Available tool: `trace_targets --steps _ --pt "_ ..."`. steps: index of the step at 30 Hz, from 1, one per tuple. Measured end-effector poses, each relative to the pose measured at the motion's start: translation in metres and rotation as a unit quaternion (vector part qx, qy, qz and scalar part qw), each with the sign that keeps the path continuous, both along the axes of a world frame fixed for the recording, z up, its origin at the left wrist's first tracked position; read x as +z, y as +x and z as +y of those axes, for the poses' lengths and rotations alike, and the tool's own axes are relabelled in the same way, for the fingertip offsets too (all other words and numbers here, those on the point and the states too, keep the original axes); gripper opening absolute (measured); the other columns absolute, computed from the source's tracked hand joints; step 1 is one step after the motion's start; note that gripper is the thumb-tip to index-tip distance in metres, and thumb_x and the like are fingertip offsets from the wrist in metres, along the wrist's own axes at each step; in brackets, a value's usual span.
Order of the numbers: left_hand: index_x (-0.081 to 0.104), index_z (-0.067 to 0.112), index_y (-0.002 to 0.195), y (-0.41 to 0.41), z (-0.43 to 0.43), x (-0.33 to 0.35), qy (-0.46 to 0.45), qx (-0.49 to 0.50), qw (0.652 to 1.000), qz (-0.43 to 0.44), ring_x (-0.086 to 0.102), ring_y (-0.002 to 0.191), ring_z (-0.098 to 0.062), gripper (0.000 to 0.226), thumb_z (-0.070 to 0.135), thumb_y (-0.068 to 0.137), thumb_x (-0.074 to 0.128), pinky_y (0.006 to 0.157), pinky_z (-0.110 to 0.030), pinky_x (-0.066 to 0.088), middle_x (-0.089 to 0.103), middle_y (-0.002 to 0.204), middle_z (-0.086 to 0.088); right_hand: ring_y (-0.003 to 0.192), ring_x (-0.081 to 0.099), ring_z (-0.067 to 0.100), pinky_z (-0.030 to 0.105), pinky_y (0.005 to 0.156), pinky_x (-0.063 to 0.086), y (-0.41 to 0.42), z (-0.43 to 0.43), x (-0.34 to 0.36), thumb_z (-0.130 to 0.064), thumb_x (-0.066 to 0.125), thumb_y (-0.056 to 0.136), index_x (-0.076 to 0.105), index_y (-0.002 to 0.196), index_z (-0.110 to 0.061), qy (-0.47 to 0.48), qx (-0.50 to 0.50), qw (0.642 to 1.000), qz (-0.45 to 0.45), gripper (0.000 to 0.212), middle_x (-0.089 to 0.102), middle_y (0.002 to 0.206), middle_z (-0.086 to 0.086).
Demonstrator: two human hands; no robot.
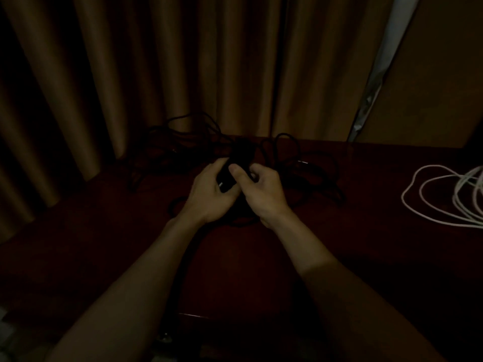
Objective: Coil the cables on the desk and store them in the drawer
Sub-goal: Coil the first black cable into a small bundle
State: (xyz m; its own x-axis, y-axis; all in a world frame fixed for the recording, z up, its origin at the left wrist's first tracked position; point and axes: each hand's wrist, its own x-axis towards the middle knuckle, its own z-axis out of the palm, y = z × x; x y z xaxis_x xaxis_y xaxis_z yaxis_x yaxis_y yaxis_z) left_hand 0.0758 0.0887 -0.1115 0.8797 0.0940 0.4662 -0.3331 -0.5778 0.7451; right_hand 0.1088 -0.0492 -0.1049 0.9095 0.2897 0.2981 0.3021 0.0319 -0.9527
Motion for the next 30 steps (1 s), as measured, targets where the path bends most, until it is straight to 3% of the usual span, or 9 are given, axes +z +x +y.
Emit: trace_targets --steps 2,5,10,13,16,18,22,26,30 --pt "0.066 0.026 0.128 -0.002 0.000 0.005 -0.104 -0.073 0.990 0.058 0.068 0.105 -0.001 0.027 0.020 0.103 0.059 0.087 -0.021 0.052 0.073 0.112 0.015 0.062 0.065 0.009 0.027 0.057 0.052 0.001 -0.009 0.004 -0.029 0.068 0.100 0.062 0.071 -0.015 0.000 0.014 1.000 0.009 0.033 0.065 0.064 -0.006" --pt "0.070 0.025 0.128 -0.001 0.007 0.009 -0.220 -0.114 0.962 0.114 0.070 0.114 -0.013 0.027 0.026 0.107 0.053 0.095 -0.032 0.053 0.075 0.120 0.006 0.061 0.064 0.008 0.023 0.054 0.049 0.003 -0.019 0.004 -0.027 0.067 0.100 0.065 0.073 -0.017 0.005 0.036 0.999 0.012 0.030 0.066 0.066 -0.006" --pt "0.067 0.025 0.135 -0.004 0.007 0.009 -0.207 -0.123 0.967 0.078 0.066 0.122 -0.008 0.035 0.021 0.100 0.066 0.099 -0.026 0.055 0.072 0.131 0.009 0.056 0.051 0.006 0.022 0.056 0.042 0.001 -0.020 0.007 -0.034 0.067 0.100 0.070 0.112 0.000 0.022 0.050 0.997 0.058 0.036 0.060 0.073 0.001" --pt "0.069 0.028 0.127 -0.006 0.001 0.009 -0.196 -0.078 0.977 0.021 0.067 0.118 -0.001 0.032 0.016 0.098 0.070 0.093 -0.019 0.055 0.074 0.122 0.014 0.057 0.052 0.010 0.019 0.054 0.042 0.003 -0.019 0.006 -0.037 0.071 0.097 0.069 0.107 0.005 0.033 0.036 0.996 0.077 0.044 0.059 0.068 -0.002" --pt "0.062 0.039 0.120 -0.006 -0.008 0.008 -0.151 -0.027 0.988 -0.035 0.061 0.112 0.016 0.037 0.012 0.097 0.072 0.090 -0.007 0.049 0.066 0.115 0.029 0.050 0.058 -0.005 0.012 0.050 0.045 0.001 -0.017 0.008 -0.032 0.069 0.099 0.070 0.094 -0.005 0.042 0.024 0.994 0.096 0.028 0.064 0.056 -0.015" --pt "0.061 0.042 0.119 -0.005 -0.011 0.007 -0.123 -0.001 0.990 -0.064 0.060 0.109 0.020 0.039 0.013 0.096 0.073 0.089 -0.004 0.046 0.063 0.113 0.033 0.059 0.062 -0.005 0.015 0.061 0.051 0.000 -0.012 0.009 -0.037 0.068 0.099 0.073 0.098 -0.010 0.034 0.022 0.994 0.097 0.027 0.068 0.063 -0.018" --pt "0.066 0.024 0.132 0.000 -0.011 0.006 -0.107 0.057 0.989 -0.091 0.063 0.117 0.006 0.040 0.022 0.094 0.077 0.097 -0.014 0.051 0.069 0.123 0.016 0.081 0.066 0.003 0.034 0.092 0.057 -0.004 -0.002 0.012 -0.041 0.067 0.099 0.069 0.125 -0.022 0.065 0.038 0.989 0.125 0.032 0.072 0.098 -0.008" --pt "0.065 0.024 0.132 0.001 -0.012 0.005 -0.097 0.057 0.990 -0.088 0.064 0.118 0.002 0.042 0.022 0.092 0.078 0.102 -0.026 0.054 0.069 0.124 0.014 0.102 0.074 0.011 0.036 0.091 0.062 -0.002 -0.004 0.014 -0.033 0.066 0.101 0.072 0.117 -0.016 0.078 0.027 0.993 0.087 0.024 0.077 0.109 -0.002" --pt "0.066 0.022 0.134 0.000 -0.009 0.006 -0.078 0.058 0.991 -0.090 0.066 0.118 -0.002 0.043 0.026 0.093 0.077 0.102 -0.038 0.057 0.070 0.125 0.012 0.087 0.077 0.019 0.039 0.073 0.063 0.003 -0.010 0.013 -0.036 0.070 0.098 0.073 0.105 -0.011 0.047 0.024 0.995 0.079 0.026 0.078 0.098 0.006"
